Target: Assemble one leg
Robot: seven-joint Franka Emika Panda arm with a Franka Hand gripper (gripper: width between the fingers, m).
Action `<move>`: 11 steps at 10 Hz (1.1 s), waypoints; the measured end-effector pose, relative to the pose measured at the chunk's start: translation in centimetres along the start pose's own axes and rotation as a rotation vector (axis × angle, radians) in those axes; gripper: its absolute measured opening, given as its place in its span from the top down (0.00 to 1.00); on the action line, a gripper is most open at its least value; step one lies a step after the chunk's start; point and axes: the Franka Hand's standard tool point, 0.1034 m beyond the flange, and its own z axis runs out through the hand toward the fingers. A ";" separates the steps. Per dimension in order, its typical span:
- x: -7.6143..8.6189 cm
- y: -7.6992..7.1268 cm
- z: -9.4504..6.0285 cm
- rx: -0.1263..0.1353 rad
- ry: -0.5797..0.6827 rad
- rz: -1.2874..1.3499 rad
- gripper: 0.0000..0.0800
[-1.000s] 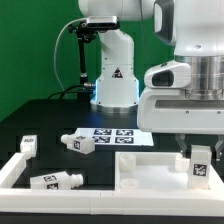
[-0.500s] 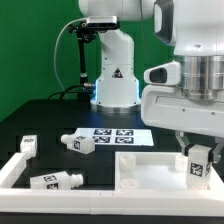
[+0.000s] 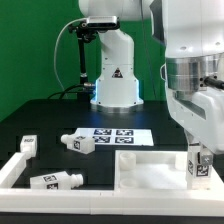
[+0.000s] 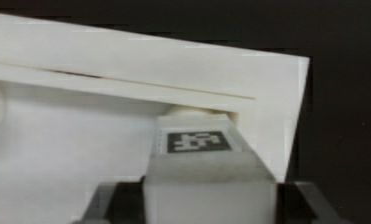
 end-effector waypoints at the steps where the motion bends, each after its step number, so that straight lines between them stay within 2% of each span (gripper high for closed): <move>1: -0.1 0.0 0.0 0.000 -0.004 0.051 0.64; 2: -0.1 0.0 0.1 -0.001 -0.004 0.050 0.47; 3: 0.0 0.1 0.2 -0.001 -0.003 -0.043 0.47; 4: 0.1 0.1 0.2 0.001 -0.002 -0.215 0.30; 5: 0.1 0.0 0.1 0.008 0.001 -0.406 0.21; 7: -0.4 -0.1 0.0 0.007 0.001 -0.647 0.19; 10: -0.1 -0.1 0.1 0.005 0.005 -0.839 0.19; 11: 0.1 -0.1 0.2 -0.016 0.043 -1.120 0.19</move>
Offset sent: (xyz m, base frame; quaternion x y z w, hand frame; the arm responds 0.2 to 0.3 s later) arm -0.0101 -0.0024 -0.0050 0.0050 -0.0030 -0.2065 0.9784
